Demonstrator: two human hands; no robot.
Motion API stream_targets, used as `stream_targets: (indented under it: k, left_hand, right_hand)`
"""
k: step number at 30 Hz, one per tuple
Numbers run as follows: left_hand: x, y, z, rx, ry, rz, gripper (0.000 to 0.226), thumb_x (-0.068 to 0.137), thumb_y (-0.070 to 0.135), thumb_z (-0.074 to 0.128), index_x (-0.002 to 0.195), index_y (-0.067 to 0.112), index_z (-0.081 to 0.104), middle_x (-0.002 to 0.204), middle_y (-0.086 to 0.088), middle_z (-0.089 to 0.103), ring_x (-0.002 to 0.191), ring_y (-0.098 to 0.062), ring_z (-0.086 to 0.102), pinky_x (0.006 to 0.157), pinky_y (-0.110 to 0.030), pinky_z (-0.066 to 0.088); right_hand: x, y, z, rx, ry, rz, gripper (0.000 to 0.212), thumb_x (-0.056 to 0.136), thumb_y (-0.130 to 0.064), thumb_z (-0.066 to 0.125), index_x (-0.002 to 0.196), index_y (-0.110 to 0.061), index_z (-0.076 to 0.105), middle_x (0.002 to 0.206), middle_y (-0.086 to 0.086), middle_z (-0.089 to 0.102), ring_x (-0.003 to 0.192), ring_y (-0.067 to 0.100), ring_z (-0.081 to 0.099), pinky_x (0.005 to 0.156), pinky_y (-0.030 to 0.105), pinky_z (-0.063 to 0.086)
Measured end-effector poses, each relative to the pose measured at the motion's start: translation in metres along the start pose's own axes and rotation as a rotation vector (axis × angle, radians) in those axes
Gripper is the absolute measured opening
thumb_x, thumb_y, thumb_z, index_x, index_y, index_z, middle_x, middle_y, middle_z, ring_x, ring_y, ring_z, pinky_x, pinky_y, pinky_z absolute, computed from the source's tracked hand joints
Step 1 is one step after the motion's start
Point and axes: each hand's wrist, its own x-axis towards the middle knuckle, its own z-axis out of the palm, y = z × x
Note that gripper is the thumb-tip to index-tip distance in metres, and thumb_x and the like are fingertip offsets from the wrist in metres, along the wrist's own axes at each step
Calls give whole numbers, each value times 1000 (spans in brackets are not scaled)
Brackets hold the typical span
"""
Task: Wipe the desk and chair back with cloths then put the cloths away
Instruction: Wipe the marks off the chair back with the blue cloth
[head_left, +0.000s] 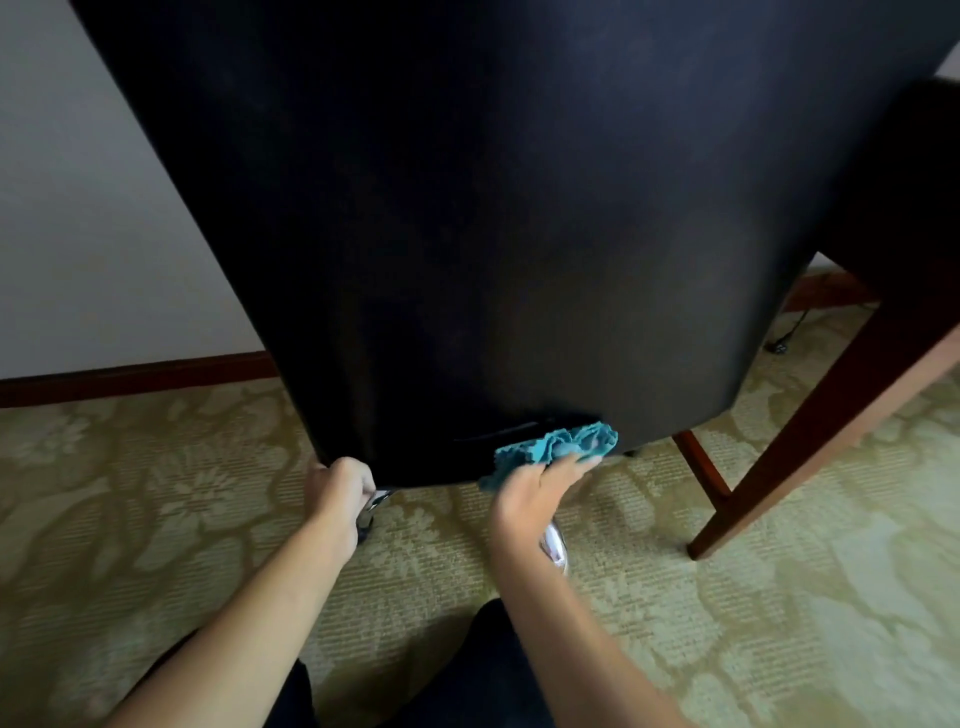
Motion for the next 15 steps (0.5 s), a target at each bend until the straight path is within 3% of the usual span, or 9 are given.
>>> stream_targets:
  k: [3,5,6,8,11,12,13,15]
  left_hand:
    - [-2,-1,1,54,40,25,65,51,-10,44,115,-5,48,84,-15,51,70,-30,49,78,-35,43]
    - [-1,-6,3,79,69,16,65,56,-16,41,121,-10,47,95,-32,56,81,-46,58,74,-35,42]
    - [-1,-8,3,80,77,21,66,56,-17,41,121,-12,46,96,-34,55,79,-45,59,70,-33,42]
    - [-2,-9,6,73,89,32,66,55,-18,42,121,-15,45,93,-34,55,66,-36,50,70,-34,44]
    - [-2,-9,10,93,93,-9,63,60,-20,40,123,-14,45,116,-37,54,83,-49,55,86,-45,52]
    - [-3,-10,12,104,101,-20,61,63,-20,40,123,-11,47,112,-32,56,82,-47,56,87,-45,53]
    - [-8,-10,15,115,126,-18,59,67,-19,40,124,-7,49,103,-25,58,79,-40,57,84,-43,54]
    - [-16,-14,23,108,186,8,60,72,-14,40,128,4,51,107,-16,61,86,-36,60,87,-44,55]
  right_hand:
    - [14,-7,1,-108,21,17,67,99,3,18,156,-18,-9,164,4,-15,152,23,-8,118,30,2]
    - [26,-11,-8,-154,56,-49,69,97,4,19,156,-18,-8,165,5,-15,152,26,-9,119,33,2]
    - [34,-12,-13,-146,86,-73,68,97,4,18,156,-18,-7,165,5,-13,152,27,-7,119,33,4]
    - [60,-10,-17,-89,178,-3,65,98,3,16,157,-18,-3,166,7,-5,152,29,4,119,37,12]
    - [105,-14,-22,53,150,195,53,105,-8,16,157,-9,7,162,22,13,145,44,24,117,56,26]
    - [117,-15,-25,102,120,212,50,106,-12,19,155,-5,13,159,25,20,142,47,29,114,60,29]
    - [126,-17,-29,141,131,223,50,107,-16,21,155,-6,17,158,24,26,140,46,33,113,59,32]
    - [138,-26,-41,168,215,245,52,105,-30,23,156,-19,23,158,10,33,139,33,40,114,50,36]
